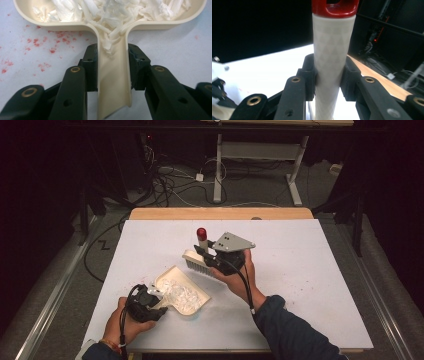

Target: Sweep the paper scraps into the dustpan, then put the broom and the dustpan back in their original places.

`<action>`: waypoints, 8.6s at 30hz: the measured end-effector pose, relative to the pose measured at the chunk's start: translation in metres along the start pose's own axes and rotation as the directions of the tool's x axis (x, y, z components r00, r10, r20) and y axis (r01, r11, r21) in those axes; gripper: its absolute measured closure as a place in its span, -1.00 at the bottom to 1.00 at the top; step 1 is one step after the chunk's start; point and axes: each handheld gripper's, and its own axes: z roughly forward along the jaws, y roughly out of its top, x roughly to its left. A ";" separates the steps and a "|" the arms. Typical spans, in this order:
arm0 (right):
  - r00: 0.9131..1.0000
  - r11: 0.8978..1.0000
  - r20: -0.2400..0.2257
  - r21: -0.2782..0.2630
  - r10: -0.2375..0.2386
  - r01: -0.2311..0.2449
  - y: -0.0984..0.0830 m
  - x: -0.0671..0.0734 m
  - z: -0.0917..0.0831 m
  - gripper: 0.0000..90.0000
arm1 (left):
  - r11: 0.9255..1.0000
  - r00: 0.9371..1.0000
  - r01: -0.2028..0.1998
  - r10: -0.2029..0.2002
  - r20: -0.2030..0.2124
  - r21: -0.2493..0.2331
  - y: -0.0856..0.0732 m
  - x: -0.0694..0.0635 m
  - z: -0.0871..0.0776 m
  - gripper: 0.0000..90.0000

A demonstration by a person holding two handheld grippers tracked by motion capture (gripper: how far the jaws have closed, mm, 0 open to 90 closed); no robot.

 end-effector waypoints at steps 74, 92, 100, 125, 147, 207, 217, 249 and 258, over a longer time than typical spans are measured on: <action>0.978 0.979 -0.171 0.187 0.118 -0.085 -0.064 -0.084 -0.229 0.56 | 0.966 0.967 0.219 -0.233 -0.099 -0.140 -0.005 0.035 -0.009 0.41; 0.973 0.969 -0.174 0.222 0.153 -0.112 -0.073 -0.088 -0.220 0.55 | 0.901 0.898 0.375 -0.411 -0.155 -0.218 -0.017 0.051 -0.011 0.40; 0.972 0.960 -0.119 0.219 0.202 -0.172 -0.076 -0.105 -0.206 0.54 | 0.889 0.895 0.385 -0.426 -0.134 -0.248 -0.014 0.041 -0.011 0.39; 0.957 0.919 0.164 0.281 0.238 -0.277 -0.091 -0.157 -0.122 0.24 | 0.926 0.961 0.245 -0.272 -0.054 -0.287 -0.002 0.019 -0.011 0.33; 0.937 0.960 0.320 0.190 0.137 -0.205 -0.080 -0.153 -0.114 -0.36 | 0.889 0.979 0.027 -0.116 -0.168 -0.457 0.002 0.006 -0.018 -0.41; 0.968 0.996 0.250 0.092 -0.020 -0.003 -0.083 -0.068 -0.178 -0.53 | 0.881 0.970 -0.169 0.069 -0.234 -0.442 -0.010 -0.014 -0.009 -0.58; 0.971 0.995 0.235 0.095 -0.031 0.008 -0.094 -0.062 -0.188 -0.57 | 0.883 0.969 -0.175 0.077 -0.234 -0.435 -0.009 -0.015 -0.008 -0.59; 0.969 0.985 0.244 0.162 0.020 -0.061 -0.156 -0.057 -0.212 -0.63 | 0.893 0.960 -0.222 0.129 -0.250 -0.392 -0.001 -0.017 0.002 -0.59; 0.970 0.989 0.241 0.139 0.019 -0.054 -0.154 -0.056 -0.213 -0.64 | 0.890 0.955 -0.238 0.141 -0.261 -0.389 -0.002 -0.022 0.001 -0.59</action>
